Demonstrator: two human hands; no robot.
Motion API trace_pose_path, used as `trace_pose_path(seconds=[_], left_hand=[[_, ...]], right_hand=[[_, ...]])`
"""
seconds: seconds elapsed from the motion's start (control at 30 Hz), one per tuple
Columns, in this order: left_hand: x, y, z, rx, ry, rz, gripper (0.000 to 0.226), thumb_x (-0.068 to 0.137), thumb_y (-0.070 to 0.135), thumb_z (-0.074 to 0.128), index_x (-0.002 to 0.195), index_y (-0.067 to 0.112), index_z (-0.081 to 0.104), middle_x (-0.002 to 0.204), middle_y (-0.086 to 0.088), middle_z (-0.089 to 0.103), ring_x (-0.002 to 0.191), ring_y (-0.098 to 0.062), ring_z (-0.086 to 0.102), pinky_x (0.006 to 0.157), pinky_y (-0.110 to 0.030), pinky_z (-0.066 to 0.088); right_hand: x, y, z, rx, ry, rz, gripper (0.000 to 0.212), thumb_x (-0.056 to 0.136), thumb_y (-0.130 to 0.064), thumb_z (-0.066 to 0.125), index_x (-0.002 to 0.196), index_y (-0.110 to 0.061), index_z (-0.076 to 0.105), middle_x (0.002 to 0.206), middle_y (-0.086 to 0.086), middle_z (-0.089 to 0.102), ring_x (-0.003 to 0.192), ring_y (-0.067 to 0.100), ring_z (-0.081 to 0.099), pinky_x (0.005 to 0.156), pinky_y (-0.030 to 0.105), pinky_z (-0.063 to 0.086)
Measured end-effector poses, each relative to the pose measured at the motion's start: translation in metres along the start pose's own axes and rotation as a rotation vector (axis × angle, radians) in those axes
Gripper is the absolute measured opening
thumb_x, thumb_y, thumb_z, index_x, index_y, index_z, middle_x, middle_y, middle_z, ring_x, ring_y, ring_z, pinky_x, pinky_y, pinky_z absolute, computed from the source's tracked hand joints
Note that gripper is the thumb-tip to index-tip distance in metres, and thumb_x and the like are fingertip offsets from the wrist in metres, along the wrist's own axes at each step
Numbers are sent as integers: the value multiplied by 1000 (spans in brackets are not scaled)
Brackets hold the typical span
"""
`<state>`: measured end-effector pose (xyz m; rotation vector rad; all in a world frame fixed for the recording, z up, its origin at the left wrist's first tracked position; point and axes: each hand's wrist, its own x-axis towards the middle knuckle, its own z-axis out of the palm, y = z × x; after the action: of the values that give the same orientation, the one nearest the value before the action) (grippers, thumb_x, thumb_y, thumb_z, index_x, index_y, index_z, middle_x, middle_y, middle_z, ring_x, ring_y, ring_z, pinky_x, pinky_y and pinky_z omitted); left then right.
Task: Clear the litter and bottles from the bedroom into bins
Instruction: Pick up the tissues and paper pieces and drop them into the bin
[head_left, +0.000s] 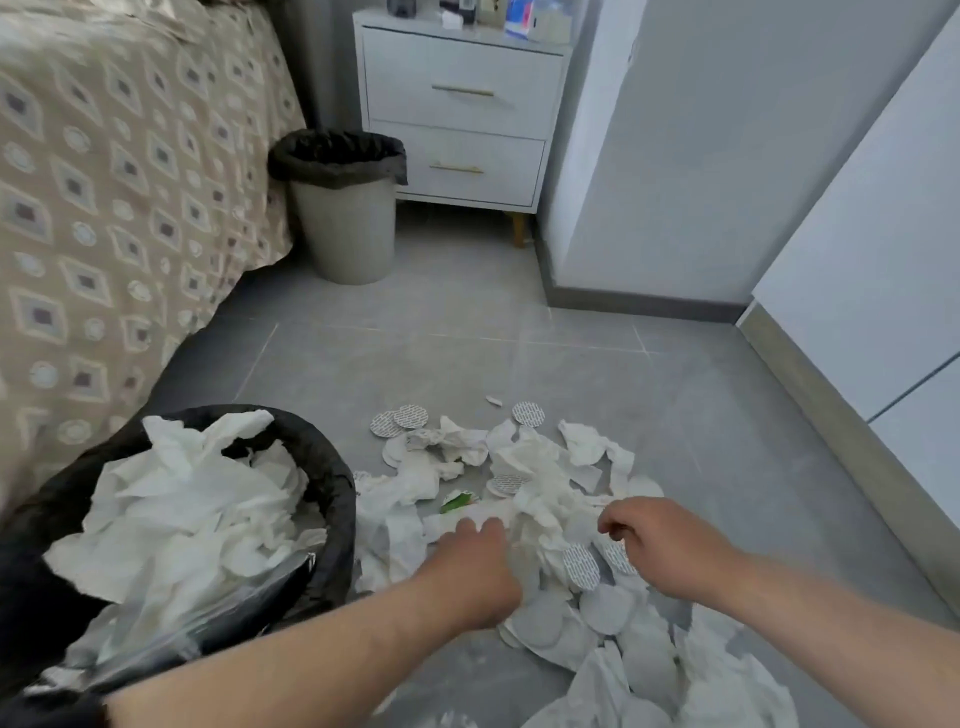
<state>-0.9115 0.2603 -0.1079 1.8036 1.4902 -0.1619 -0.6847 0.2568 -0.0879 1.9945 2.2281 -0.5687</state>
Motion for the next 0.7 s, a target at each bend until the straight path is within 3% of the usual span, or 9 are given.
trace_pose_path(seconds=[0.1,0.2,0.33,0.47,0.53,0.7], left_hand=[[18,-31,44,259,-41,-164,74,85,23,47,148,20,9,154,-17,5,142,-38,8,108,-56,29],[30,-50,50,513,-16,-151,83,91,17,48,151,21,-7,157,-18,-18,145,-41,-11,108,-65,20],[46,-61,46,648,-17,-196,99,87,11,59,150,24,-16,154,-21,-27,143,-44,-15,108,-65,18],[63,-66,39,637,-73,-276,137,66,34,84,145,26,-28,150,-20,-36,141,-46,-20,105,-67,20],[68,-68,36,625,-93,-304,144,60,41,87,144,28,-29,150,-17,-38,141,-45,-21,104,-68,21],[72,-82,36,555,-155,-281,139,62,41,86,148,26,-22,157,-14,-19,143,-47,-8,110,-60,28]], right_hand=[[-13,27,21,-72,-136,33,34,92,-16,38,114,-28,62,115,-7,64,107,15,58,87,30,47],[-22,44,32,-54,-200,68,37,94,-19,37,124,-27,57,126,-5,60,113,14,55,86,24,43],[-21,57,38,-28,-222,80,35,95,-21,40,126,-25,55,126,-3,59,113,14,54,86,23,41],[-8,56,42,-17,-191,60,38,91,-35,50,128,-26,52,127,-5,56,117,14,52,92,26,41],[4,48,45,-13,-139,-1,47,87,-42,54,131,-26,48,132,-3,51,123,17,48,98,30,41],[49,3,47,-41,-79,-167,88,79,-48,66,150,-32,15,159,2,9,145,26,14,112,41,31]])
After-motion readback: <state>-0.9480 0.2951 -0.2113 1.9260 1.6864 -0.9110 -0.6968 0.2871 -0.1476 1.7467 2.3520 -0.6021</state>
